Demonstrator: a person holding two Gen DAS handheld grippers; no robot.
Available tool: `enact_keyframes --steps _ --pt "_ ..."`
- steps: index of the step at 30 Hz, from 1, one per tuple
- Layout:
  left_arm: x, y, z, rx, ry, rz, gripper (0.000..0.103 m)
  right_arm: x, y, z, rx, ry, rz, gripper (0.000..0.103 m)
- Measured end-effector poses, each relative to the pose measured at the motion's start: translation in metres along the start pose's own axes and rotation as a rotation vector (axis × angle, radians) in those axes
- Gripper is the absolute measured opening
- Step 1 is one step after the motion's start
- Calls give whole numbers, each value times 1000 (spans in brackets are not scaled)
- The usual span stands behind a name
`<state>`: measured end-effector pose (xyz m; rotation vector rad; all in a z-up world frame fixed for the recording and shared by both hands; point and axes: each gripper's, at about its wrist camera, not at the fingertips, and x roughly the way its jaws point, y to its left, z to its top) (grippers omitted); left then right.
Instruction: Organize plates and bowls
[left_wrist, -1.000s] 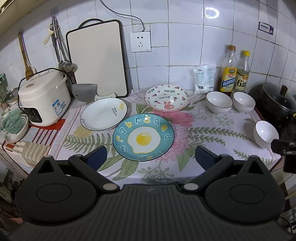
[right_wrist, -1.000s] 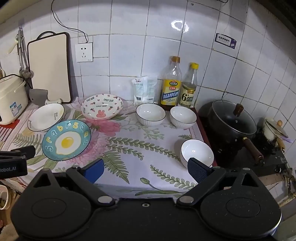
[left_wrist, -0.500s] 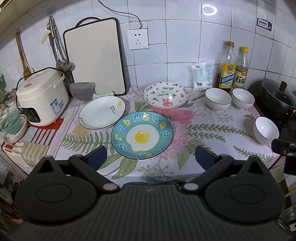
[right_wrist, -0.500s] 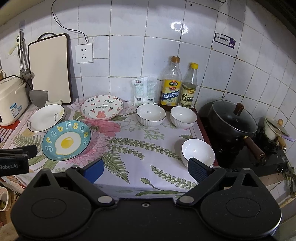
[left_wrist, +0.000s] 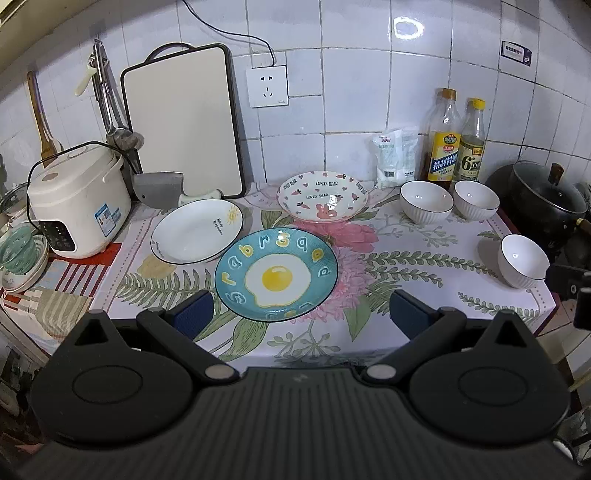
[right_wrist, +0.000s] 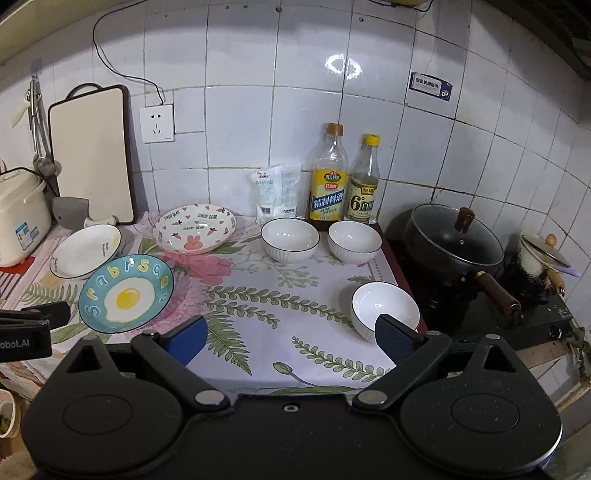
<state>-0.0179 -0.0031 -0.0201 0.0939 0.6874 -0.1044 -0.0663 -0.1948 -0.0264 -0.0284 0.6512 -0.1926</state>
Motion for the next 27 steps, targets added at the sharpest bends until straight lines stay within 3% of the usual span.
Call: enact_keyframes --steps 7,27 --pt "0 2 -10 -5 -26 1 103 8 -6 -10 25 -7 9 99" --pt "15 16 -25 -15 1 50 103 14 -6 -25 18 -74 21 99"
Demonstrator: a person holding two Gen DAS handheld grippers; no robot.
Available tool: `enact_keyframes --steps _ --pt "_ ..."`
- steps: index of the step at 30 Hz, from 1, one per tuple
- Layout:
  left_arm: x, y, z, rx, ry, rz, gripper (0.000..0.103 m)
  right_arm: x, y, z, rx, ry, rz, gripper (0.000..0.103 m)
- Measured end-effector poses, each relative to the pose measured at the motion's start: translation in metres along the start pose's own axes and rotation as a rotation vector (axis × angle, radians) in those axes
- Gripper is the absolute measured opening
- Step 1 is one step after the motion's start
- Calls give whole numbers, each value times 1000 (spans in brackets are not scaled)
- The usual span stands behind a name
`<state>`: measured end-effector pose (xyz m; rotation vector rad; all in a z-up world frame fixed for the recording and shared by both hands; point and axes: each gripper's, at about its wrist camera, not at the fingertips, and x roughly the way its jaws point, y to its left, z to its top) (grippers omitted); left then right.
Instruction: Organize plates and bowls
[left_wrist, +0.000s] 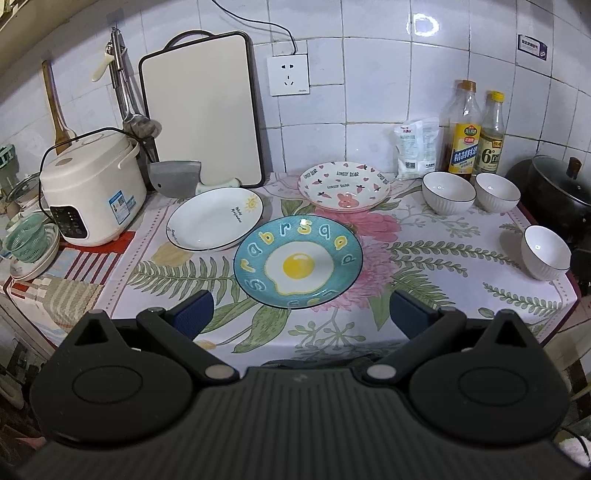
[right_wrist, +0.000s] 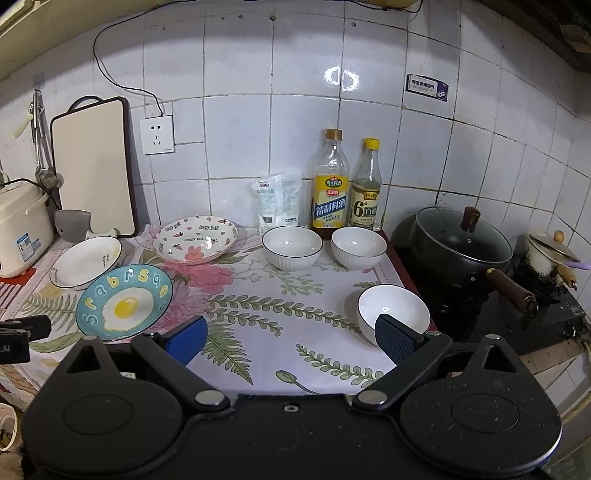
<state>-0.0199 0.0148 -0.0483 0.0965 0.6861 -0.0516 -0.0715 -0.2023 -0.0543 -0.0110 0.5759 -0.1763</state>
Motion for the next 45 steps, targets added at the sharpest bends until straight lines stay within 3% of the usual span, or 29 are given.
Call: enact_keyframes --steps 8,14,19,23,35,40,45 --pt "5 4 -1 -4 18 -8 103 -1 3 0 -30 -8 -5 99" --pt "10 7 2 12 81 -46 103 1 6 1 -33 -12 26 99" --pt "11 15 11 16 46 -37 103 11 14 7 -32 -52 106 99" --pt "24 30 21 -35 16 -27 101 25 19 6 1 -150 245 99" --pt "115 71 9 -151 -57 33 100 137 78 6 -97 -69 460 95" --pt "164 85 3 -223 -7 8 97 185 99 -2 -112 -46 462 90" --pt "195 89 -2 -214 41 12 88 221 108 -11 -80 30 479 87"
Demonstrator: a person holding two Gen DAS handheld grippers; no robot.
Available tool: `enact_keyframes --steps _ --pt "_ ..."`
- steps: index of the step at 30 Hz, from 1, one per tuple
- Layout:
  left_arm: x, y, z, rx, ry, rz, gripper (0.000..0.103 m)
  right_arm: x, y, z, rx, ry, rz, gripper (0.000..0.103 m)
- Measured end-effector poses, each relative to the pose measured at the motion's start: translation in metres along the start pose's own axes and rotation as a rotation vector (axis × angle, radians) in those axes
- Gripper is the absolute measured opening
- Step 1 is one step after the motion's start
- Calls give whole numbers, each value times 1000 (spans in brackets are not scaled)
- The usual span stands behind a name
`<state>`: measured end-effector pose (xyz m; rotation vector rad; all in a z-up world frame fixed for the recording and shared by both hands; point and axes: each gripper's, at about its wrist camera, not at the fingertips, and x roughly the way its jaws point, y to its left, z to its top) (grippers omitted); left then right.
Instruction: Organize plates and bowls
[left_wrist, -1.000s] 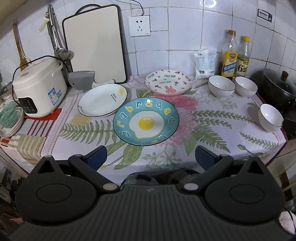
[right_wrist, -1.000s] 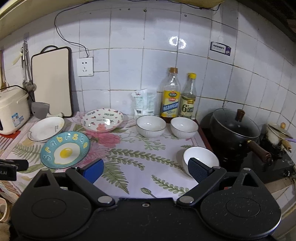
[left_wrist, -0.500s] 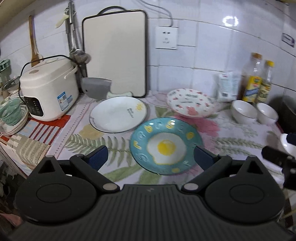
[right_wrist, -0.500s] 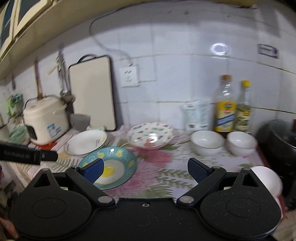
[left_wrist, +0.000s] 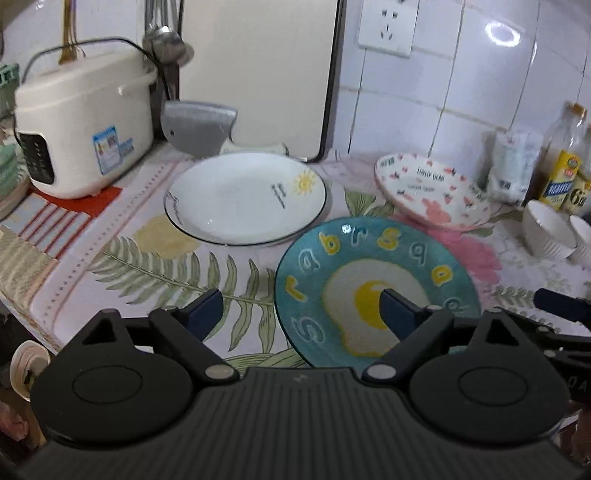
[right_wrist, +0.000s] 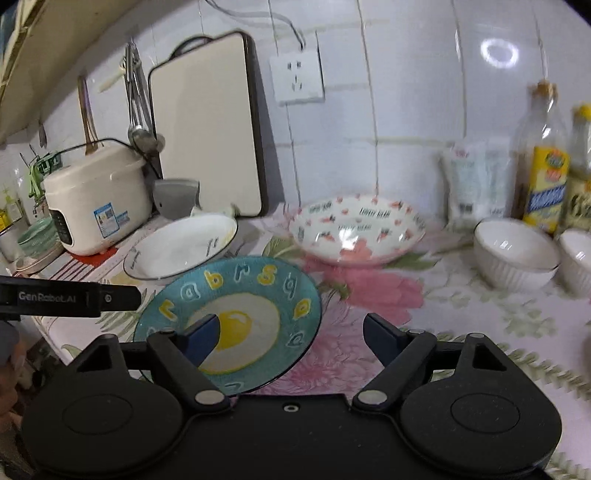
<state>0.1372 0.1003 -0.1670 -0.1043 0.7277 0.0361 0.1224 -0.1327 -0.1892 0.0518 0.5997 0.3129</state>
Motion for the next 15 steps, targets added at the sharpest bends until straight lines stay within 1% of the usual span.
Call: enact_keyframes --steps 2,3,4,6,8,10,12,13,14,15 --pt "12 1 -1 -6 36 9 85 12 -1 -1 9 28 12 80" --pt "17 2 -1 -11 50 7 81 16 -2 -2 17 40 16 75" --pt "22 4 -1 -19 67 6 80 21 -3 -3 27 53 18 73" --pt "30 6 -2 -36 96 -1 73 30 -5 -4 57 70 28 70" --pt "36 8 -3 -51 118 -19 70 37 -7 -6 90 84 40 67" --pt "40 8 -3 -49 121 -17 60 44 -8 -8 108 94 48 62" --pt "45 8 -4 -40 132 -4 46 50 -9 -10 123 106 49 52" --pt "47 8 -5 -44 138 -4 41 53 -11 -11 136 112 51 46" --pt "49 9 -6 -52 146 -10 31 55 -12 -11 150 115 54 43" --pt "51 10 -6 -65 159 -19 24 56 -13 -12 164 117 51 37"
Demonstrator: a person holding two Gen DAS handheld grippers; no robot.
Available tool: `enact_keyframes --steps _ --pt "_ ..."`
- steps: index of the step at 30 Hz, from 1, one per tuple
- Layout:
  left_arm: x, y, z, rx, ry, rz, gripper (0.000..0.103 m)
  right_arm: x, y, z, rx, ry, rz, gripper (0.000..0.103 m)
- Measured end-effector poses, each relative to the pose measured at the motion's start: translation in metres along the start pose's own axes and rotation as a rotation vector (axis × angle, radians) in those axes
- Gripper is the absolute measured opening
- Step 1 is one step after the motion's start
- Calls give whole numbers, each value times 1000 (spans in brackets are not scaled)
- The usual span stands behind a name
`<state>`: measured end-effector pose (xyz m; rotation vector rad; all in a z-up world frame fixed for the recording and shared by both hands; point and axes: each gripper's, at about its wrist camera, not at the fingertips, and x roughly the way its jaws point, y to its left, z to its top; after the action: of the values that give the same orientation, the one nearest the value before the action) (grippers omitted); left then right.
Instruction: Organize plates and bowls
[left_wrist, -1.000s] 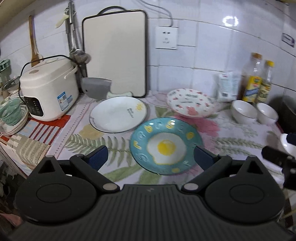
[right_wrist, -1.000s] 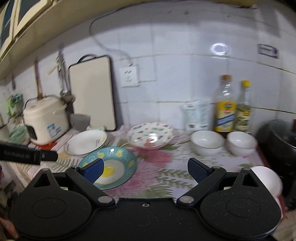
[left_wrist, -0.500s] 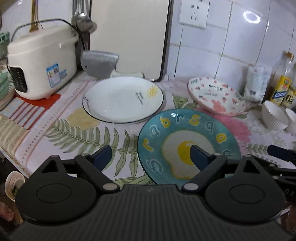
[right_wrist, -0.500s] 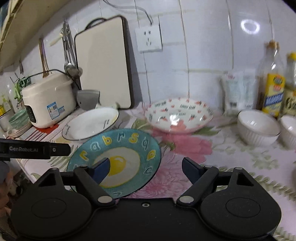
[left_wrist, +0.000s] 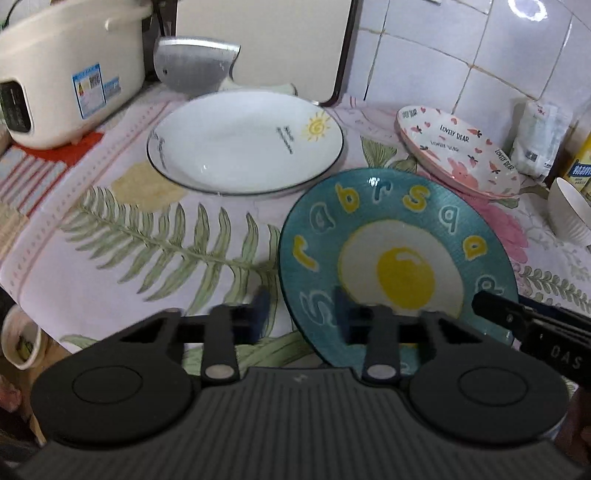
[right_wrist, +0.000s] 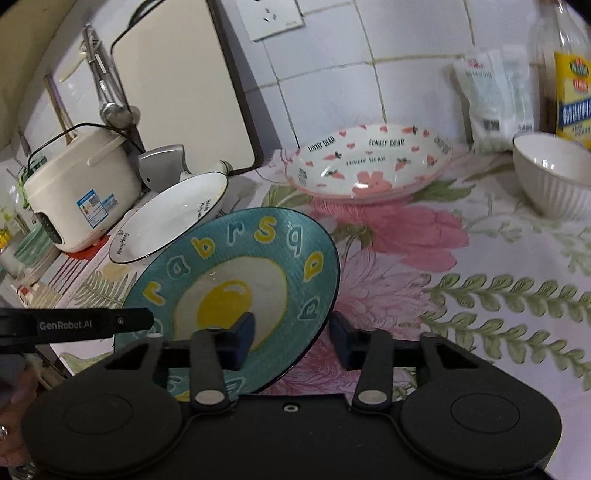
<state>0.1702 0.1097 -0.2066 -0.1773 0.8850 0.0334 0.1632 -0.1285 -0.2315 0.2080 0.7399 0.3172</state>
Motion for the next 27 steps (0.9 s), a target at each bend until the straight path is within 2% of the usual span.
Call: enact_keyframes --steps 1,3,4,9,14,21,27 --pt "2 2 0 -13 12 -11 21 1 -2 -1 14 -1 -4 34" --pt "3 5 -3 -40 12 -32 19 2 -5 -1 28 5 -13 20" --pt "4 5 -4 -45 12 -37 19 2 -9 -1 38 6 -1 19" --pt "11 15 -5 -166 33 -80 23 6 -10 -1 49 12 15 20" --pt "11 6 -8 -125 11 -57 22 11 -11 0 50 10 25 22" --pt "5 4 -4 -134 38 -22 22 -4 -1 -3 -9 8 18 22" --pt "-19 -7 -17 -51 12 -15 22 -26 -2 -14 -16 6 25 22"
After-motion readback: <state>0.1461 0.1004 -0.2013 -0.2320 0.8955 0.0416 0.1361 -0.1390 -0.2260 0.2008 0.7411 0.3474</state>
